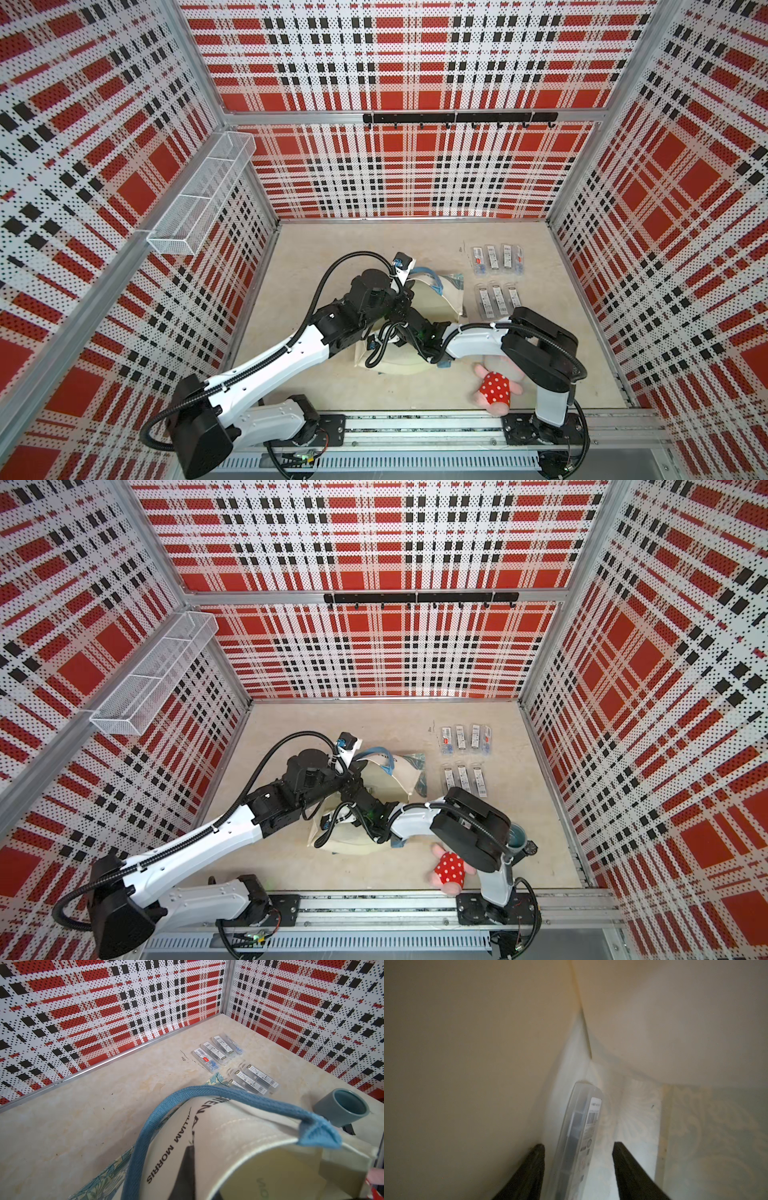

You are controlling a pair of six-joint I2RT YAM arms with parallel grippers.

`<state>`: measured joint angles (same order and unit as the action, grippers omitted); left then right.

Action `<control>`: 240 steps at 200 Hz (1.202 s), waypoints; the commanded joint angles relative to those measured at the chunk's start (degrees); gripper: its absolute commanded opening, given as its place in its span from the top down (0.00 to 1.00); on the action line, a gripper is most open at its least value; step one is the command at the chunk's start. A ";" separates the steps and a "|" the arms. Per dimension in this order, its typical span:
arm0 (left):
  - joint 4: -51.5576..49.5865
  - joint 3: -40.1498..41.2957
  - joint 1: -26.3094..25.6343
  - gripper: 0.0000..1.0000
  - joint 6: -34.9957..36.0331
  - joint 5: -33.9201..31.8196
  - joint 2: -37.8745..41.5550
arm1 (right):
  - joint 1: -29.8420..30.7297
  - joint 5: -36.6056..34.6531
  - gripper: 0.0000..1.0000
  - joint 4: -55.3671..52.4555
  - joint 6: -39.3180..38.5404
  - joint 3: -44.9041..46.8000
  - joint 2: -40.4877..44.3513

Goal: Take out the compass set from the canvas bag
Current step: Pick up the compass set from the canvas bag.

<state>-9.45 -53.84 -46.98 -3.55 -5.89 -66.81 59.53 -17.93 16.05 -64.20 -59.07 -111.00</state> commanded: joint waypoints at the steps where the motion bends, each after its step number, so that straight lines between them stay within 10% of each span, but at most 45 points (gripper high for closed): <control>1: 2.79 -0.87 -0.48 1.00 -0.67 0.89 1.66 | -1.34 -3.66 0.46 0.69 2.00 -2.97 -4.08; 73: 2.07 -0.30 0.52 1.00 0.12 0.51 2.80 | -4.61 -5.78 0.53 -21.96 23.37 -19.51 -14.98; 147: 3.45 1.71 1.94 1.00 0.52 -1.02 4.03 | -6.04 14.39 0.66 -49.03 42.08 -37.68 -20.31; 240: 5.76 3.36 3.80 1.00 0.74 -3.22 4.20 | -4.67 22.67 0.77 -40.48 41.90 -20.87 -1.53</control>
<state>-6.33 -51.37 -43.24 -1.32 -11.55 -64.05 54.63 1.52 -28.93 -20.69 -86.15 -120.81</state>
